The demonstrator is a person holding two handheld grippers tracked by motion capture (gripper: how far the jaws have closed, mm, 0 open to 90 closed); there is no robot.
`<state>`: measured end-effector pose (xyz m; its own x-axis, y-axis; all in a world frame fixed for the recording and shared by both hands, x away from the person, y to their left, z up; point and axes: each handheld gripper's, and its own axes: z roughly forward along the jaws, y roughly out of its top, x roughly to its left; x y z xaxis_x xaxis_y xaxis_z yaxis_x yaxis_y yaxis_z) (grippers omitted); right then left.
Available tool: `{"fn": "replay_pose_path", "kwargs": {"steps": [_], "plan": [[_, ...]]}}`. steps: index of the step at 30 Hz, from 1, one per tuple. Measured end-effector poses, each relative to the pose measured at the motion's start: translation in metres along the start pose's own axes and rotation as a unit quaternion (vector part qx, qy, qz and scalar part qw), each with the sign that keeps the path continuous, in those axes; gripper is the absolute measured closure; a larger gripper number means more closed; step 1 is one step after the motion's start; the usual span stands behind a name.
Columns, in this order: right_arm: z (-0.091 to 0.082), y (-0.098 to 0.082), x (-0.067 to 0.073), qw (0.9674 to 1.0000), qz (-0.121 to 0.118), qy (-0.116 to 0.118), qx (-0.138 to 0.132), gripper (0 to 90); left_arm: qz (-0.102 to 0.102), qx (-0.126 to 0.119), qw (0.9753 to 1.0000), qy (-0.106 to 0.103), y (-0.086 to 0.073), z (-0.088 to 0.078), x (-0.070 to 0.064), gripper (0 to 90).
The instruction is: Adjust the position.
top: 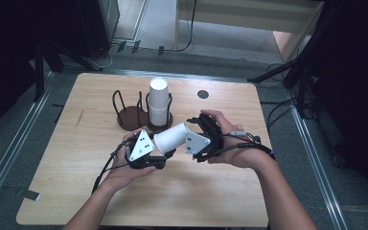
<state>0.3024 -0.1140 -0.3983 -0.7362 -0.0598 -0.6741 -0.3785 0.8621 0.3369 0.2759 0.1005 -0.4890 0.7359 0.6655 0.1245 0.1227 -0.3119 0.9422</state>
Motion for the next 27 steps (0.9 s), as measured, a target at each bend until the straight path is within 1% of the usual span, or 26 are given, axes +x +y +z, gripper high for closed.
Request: {"fn": "replay_pose_path", "kwargs": {"steps": [2,5,7,9,10,12,15,18,21,23,25,27], "plan": [[0.001,0.001,0.001,1.0,-0.002,0.003,0.002,20.2,0.002,0.0,1.0,-0.001,0.0,0.0,0.0,25.9],[0.003,0.002,0.001,0.9998,-0.017,0.007,0.0,20.9,0.005,0.001,1.0,-0.002,0.0,-0.001,-0.001,25.9],[0.005,0.002,0.001,0.9997,-0.021,0.009,0.002,21.0,0.007,0.001,1.0,-0.003,-0.001,-0.001,-0.001,25.9],[0.006,0.001,0.001,0.9994,-0.032,0.011,-0.001,21.1,0.007,0.001,1.0,-0.004,-0.001,-0.001,-0.002,25.9],[0.007,0.001,0.001,0.9994,-0.032,0.013,0.001,21.1,0.009,0.001,1.0,-0.005,-0.001,-0.001,-0.002,25.9],[0.008,0.001,0.001,0.9991,-0.04,0.016,0.001,21.1,0.01,0.002,0.9999,-0.005,-0.002,0.0,-0.003,25.9],[0.01,0.002,0.003,0.999,-0.04,0.018,0.002,20.6,0.012,0.004,0.9999,-0.007,-0.002,0.0,-0.004,25.9],[0.012,0.003,0.003,0.9985,-0.051,0.022,-0.001,20.6,0.014,0.004,0.9999,-0.008,-0.002,0.0,-0.005,25.9],[0.013,0.003,0.004,0.9982,-0.054,0.025,0.004,20.2,0.014,0.003,0.9999,-0.007,-0.002,0.0,-0.005,25.9],[0.015,0.004,0.004,0.9977,-0.063,0.025,0.004,20.2,0.014,0.004,0.9999,-0.008,-0.002,0.0,-0.005,25.9],[0.016,0.005,0.005,0.9978,-0.062,0.025,0.008,20.3,0.016,0.005,0.9998,-0.008,-0.002,0.0,-0.005,25.9],[0.017,0.006,0.005,0.9973,-0.069,0.026,0.006,20.4,0.017,0.005,0.9998,-0.008,-0.002,0.001,-0.005,25.9]]}}
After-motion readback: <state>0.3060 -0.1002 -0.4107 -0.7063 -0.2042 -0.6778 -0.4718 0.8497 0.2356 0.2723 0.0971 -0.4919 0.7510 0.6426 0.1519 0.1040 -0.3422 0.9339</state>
